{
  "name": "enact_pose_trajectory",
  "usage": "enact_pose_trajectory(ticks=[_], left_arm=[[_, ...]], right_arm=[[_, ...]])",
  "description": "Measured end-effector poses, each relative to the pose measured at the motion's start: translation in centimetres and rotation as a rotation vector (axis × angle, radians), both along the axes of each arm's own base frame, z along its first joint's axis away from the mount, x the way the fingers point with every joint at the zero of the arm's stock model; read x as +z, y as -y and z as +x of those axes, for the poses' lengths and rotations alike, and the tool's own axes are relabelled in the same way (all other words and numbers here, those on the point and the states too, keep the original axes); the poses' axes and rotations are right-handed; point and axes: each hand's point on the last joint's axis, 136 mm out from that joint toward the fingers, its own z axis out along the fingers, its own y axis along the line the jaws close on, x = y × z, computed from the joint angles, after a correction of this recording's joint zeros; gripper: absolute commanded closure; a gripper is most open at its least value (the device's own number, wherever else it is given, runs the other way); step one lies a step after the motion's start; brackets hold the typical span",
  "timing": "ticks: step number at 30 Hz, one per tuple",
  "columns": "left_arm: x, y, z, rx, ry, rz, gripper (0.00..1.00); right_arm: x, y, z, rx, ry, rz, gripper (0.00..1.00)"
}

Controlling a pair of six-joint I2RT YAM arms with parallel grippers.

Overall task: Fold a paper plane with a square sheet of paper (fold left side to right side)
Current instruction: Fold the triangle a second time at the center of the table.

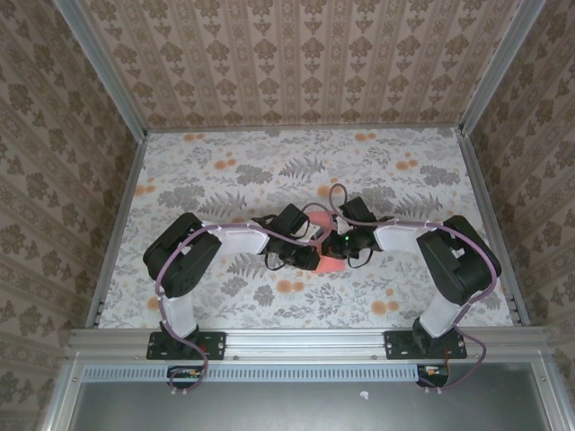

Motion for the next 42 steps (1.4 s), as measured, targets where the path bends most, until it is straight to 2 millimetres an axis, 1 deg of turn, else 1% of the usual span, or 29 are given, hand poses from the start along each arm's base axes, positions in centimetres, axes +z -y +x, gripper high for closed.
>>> enact_pose_trajectory(ticks=[7, 14, 20, 26, 32, 34, 35, 38, 40, 42], left_arm=[[0.0, 0.0, 0.0, 0.0, 0.0, 0.001, 0.87], [0.0, 0.0, 0.0, 0.0, 0.0, 0.001, 0.87], [0.0, 0.0, 0.0, 0.0, 0.001, 0.0, 0.87], [0.0, 0.0, 0.0, 0.0, 0.001, 0.0, 0.88], [0.0, 0.0, 0.0, 0.001, 0.002, -0.001, 0.88], [0.0, 0.0, 0.0, 0.0, 0.002, -0.001, 0.87], [0.0, 0.0, 0.0, 0.0, 0.002, -0.001, 0.87], [0.0, 0.0, 0.1, -0.002, 0.005, 0.002, 0.87], [0.1, 0.0, 0.1, -0.003, 0.008, 0.004, 0.87], [0.1, 0.0, 0.1, -0.003, 0.009, 0.007, 0.87]], right_arm=[[-0.1, 0.7, 0.5, 0.003, 0.001, -0.005, 1.0], [0.0, 2.3, 2.2, -0.042, 0.005, -0.001, 1.0], [-0.1, 3.0, 3.2, -0.053, -0.01, 0.029, 1.0], [0.0, 5.0, 5.0, -0.107, 0.006, 0.035, 1.0], [0.1, 5.7, 5.6, -0.126, 0.017, 0.038, 1.0], [0.6, 6.0, 5.8, -0.136, 0.038, 0.036, 1.0], [1.3, 6.2, 6.0, -0.14, 0.058, 0.038, 1.0], [4.2, 6.2, 6.1, -0.139, 0.139, 0.058, 1.0], [5.8, 5.8, 6.0, -0.128, 0.183, 0.076, 1.0], [6.1, 5.0, 5.4, -0.105, 0.194, 0.095, 1.0]])
